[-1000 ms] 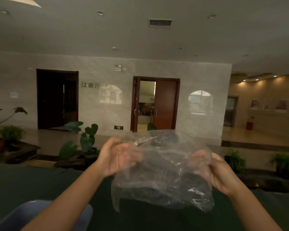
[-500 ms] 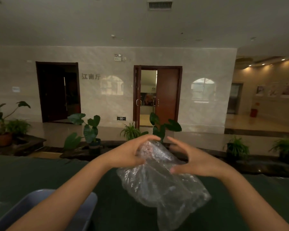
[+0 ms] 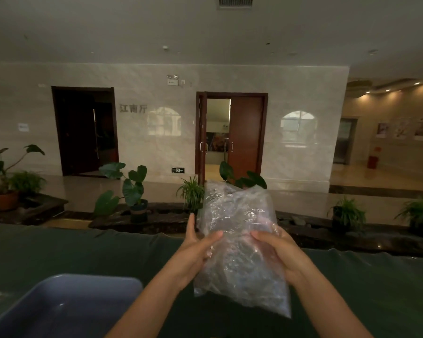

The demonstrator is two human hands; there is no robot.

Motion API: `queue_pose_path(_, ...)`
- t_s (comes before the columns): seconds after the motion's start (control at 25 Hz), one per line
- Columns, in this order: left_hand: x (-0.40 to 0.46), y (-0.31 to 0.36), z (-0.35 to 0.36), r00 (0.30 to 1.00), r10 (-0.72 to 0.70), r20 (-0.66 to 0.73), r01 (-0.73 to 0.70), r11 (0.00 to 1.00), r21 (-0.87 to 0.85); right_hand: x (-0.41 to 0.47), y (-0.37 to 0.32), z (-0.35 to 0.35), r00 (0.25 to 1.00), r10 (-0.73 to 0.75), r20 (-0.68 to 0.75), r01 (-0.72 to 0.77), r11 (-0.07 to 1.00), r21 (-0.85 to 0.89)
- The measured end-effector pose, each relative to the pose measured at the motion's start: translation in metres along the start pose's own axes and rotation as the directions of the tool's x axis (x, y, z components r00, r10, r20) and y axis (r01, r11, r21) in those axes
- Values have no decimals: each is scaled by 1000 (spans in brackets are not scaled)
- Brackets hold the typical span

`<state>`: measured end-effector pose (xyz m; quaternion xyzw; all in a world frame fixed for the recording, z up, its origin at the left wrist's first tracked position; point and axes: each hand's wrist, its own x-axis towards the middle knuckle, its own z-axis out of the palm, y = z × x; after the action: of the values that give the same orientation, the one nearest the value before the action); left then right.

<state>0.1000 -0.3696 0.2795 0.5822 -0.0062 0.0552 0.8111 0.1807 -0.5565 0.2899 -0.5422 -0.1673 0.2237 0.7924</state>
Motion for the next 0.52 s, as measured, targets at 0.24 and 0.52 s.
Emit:
queue_pose_path(0.24, -5, 0, -1, 841, 533, 97, -511, 721, 468, 1, 12, -6, 980, 124, -153, -125, 992, 3)
queue_pose_path(0.52, -7, 12, -7, 773, 546, 322, -592, 442, 673, -10, 2, -5, 934, -356, -5, 345, 909, -233)
